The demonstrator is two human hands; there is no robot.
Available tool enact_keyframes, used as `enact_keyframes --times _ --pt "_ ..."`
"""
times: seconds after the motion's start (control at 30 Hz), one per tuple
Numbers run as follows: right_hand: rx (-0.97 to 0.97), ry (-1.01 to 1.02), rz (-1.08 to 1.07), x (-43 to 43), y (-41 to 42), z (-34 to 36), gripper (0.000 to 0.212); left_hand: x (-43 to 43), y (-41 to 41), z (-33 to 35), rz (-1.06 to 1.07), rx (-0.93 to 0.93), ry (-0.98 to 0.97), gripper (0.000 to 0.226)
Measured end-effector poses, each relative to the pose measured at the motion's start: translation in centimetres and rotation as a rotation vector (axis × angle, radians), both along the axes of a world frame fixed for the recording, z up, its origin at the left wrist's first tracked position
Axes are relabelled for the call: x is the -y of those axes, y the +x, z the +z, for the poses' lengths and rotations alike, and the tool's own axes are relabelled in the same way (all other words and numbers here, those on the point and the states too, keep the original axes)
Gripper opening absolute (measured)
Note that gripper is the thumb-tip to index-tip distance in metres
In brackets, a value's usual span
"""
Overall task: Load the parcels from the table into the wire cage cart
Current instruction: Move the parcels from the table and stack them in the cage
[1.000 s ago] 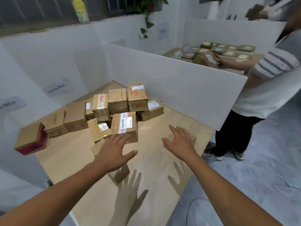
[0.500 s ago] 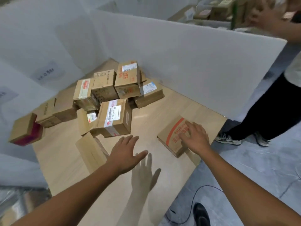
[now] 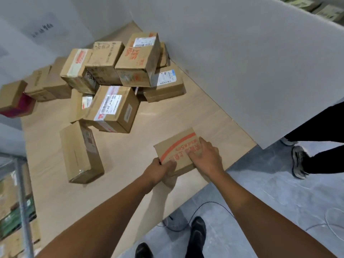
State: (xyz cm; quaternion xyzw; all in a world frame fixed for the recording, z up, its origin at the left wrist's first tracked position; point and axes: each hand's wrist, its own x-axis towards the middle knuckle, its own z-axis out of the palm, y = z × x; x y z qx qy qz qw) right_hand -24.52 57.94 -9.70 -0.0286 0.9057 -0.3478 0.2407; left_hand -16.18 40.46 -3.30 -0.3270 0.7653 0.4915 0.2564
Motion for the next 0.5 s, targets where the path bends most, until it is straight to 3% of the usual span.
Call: enact_keyframes --times 0.13,0.2,0.27,0.5 --pt "-0.028 -0.115 -0.042 0.5 0.5 0.6 0.073 -0.4 0.7 -0.4 0.248 -0.063 0.087 0.017" --pt "-0.069 -0.172 -0.023 1.3 0.7 1.6 0.068 0.3 1.9 0.0 0.327 -0.101 0.089 0.032" --pt "-0.115 -0.221 0.02 3.0 1.0 2.9 0.067 1.8 3.2 1.0 0.39 -0.152 0.043 0.047" --pt "-0.195 -0.443 0.308 15.6 6.6 9.9 0.084 11.0 13.2 10.3 0.6 -0.394 -0.227 0.056"
